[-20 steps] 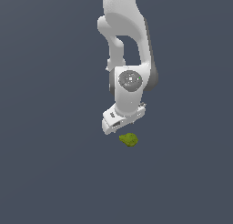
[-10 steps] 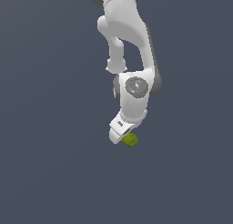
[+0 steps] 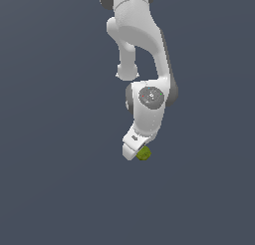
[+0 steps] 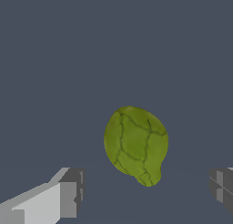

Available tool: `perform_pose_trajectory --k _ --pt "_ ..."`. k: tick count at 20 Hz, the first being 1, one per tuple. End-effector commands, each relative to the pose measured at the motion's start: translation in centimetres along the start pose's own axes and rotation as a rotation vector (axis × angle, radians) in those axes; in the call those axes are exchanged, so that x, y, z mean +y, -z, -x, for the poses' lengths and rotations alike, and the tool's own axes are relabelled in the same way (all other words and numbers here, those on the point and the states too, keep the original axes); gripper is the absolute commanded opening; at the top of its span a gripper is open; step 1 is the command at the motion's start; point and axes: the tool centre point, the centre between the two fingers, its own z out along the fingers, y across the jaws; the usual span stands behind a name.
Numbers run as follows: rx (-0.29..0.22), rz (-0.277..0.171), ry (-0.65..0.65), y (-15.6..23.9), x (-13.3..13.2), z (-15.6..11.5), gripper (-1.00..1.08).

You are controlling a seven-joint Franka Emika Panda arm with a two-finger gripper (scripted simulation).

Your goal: Pick up the object and move it to a goal position.

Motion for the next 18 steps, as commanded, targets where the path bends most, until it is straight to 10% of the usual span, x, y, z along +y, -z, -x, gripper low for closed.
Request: perform_pose_trajectory --k 1,16,17,18 --pt "0.000 0.000 0.000 -0.2 0.0 0.0 1.00" --pt "0.001 0.000 0.005 -5.0 0.0 -0.1 1.00" --pt "0.001 0.000 0.005 -5.0 0.0 -0.1 -1.00" --pt "0.001 0.000 0.005 -5.0 0.0 -0.1 -1.00"
